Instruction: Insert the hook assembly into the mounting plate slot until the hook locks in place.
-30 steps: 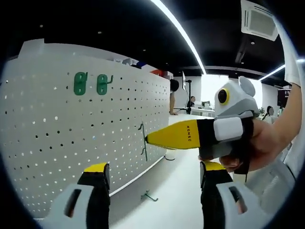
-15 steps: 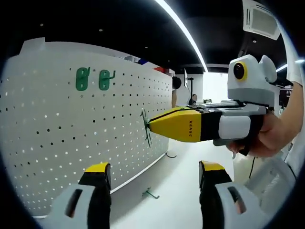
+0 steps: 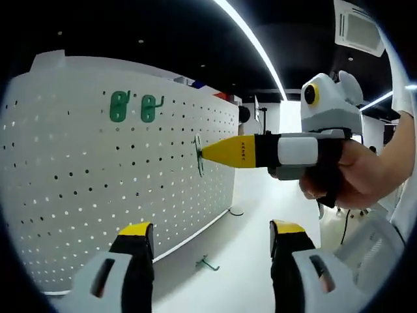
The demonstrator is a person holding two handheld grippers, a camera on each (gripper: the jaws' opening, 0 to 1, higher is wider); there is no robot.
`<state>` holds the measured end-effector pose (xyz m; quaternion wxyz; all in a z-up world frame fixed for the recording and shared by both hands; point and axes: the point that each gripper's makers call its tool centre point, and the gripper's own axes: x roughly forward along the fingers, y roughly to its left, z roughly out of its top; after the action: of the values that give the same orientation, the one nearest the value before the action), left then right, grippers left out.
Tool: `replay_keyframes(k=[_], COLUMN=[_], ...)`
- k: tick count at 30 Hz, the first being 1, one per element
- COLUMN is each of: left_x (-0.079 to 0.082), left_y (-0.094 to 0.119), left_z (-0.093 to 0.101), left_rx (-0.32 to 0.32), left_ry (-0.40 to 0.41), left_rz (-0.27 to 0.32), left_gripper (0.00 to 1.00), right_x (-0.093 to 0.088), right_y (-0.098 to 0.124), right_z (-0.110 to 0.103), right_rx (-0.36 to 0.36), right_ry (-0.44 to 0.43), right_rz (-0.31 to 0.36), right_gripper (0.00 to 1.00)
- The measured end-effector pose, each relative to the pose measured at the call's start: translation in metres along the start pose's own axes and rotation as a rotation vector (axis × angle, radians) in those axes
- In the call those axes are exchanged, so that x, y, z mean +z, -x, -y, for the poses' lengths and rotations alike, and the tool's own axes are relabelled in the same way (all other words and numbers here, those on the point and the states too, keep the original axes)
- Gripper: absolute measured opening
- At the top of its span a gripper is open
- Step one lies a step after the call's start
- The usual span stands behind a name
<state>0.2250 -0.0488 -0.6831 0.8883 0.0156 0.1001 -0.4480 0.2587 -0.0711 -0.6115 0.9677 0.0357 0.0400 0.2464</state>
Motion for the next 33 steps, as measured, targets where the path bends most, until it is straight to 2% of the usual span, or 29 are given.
replay_keyframes(k=[6, 19, 21, 33], left_x=[-0.004, -0.012, -0.014, -0.025], left_y=[0.005, 0.015, 0.016, 0.027], left_z=[-0.002, -0.008, -0.008, -0.009], left_rx=[0.011, 0.039, 0.038, 0.051], left_ry=[0.010, 0.026, 0.031, 0.040], left_rz=[-0.003, -0.011, -0.014, -0.035], left_gripper=[0.74, 0.74, 0.74, 0.74], right_x=[0.013, 0.033, 0.036, 0.047], right_y=[-0.009, -0.020, -0.021, -0.029], right_z=[0.018, 0.044, 0.051, 0.065], right_rx=[-0.041, -0.089, -0.108, -0.145], right_ry=[-0.036, -0.051, -0.092, -0.091], right_rz=[0.026, 0.060, 0.071, 0.095], right_gripper=[0.00, 0.00, 0.00, 0.00])
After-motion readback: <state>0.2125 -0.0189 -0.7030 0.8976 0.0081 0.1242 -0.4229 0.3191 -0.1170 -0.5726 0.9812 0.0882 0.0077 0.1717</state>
